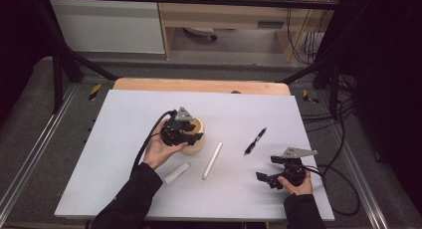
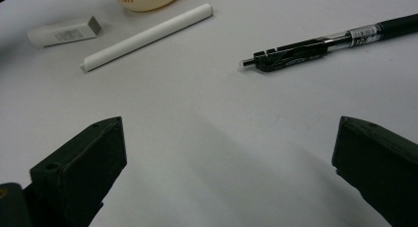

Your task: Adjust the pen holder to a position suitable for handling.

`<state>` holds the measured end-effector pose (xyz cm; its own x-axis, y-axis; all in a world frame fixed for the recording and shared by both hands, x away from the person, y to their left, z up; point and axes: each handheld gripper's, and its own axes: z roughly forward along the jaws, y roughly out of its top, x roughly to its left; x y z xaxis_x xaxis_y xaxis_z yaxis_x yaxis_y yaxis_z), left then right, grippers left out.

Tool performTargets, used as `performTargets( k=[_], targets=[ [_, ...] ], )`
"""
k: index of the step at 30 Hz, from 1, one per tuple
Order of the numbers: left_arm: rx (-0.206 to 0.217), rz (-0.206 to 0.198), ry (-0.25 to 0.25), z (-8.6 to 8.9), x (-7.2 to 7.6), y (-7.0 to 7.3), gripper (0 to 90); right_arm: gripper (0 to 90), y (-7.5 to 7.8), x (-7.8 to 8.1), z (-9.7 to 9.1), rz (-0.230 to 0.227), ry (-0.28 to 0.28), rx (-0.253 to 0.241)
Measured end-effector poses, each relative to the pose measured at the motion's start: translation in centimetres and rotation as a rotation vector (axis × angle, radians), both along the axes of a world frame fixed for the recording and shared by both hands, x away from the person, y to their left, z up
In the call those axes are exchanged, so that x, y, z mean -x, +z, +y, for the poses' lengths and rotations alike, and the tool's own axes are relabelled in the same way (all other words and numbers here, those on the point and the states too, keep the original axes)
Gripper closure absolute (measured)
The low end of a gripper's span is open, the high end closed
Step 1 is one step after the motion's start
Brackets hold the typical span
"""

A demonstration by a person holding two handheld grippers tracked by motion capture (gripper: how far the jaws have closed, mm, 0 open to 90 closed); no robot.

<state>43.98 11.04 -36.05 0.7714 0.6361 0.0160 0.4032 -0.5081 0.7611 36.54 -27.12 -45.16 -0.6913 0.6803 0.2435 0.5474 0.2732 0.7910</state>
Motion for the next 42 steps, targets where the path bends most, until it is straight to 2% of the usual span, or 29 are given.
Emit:
performTargets(
  k=[4,5,8,11,17,28,32,42],
  targets=[
    [0.004,0.008,0.014,1.0,0.4,0.7,44.8,0.7,0.0,0.0,0.0,0.0,-0.002,-0.002],
    [0.009,0.014,0.018,1.3,0.5,0.8,40.6,0.7,0.0,0.0,0.0,-0.001,-0.002,-0.002],
    [0.005,0.023,0.031,2.1,0.7,1.0,37.7,0.7,0.0,0.0,0.0,0.0,-0.002,-0.001],
    [0.013,0.039,0.038,2.8,0.9,0.9,31.4,0.7,0.0,0.0,0.0,-0.002,-0.005,-0.002],
    [-0.006,0.039,0.049,4.3,1.5,0.4,20.2,0.7,0.0,0.0,0.0,-0.001,-0.005,-0.002],
    [-0.034,0.042,0.068,7.0,2.7,-0.6,11.6,0.7,0.0,0.0,0.0,0.001,-0.003,0.006],
    [-0.025,0.05,0.071,7.8,3.2,-1.1,10.1,0.7,0.0,0.0,0.0,-0.001,-0.005,0.005],
    [-0.035,0.068,0.063,9.1,4.6,-2.7,6.4,0.7,0.0,0.0,0.0,-0.001,-0.004,0.011]
  ],
)
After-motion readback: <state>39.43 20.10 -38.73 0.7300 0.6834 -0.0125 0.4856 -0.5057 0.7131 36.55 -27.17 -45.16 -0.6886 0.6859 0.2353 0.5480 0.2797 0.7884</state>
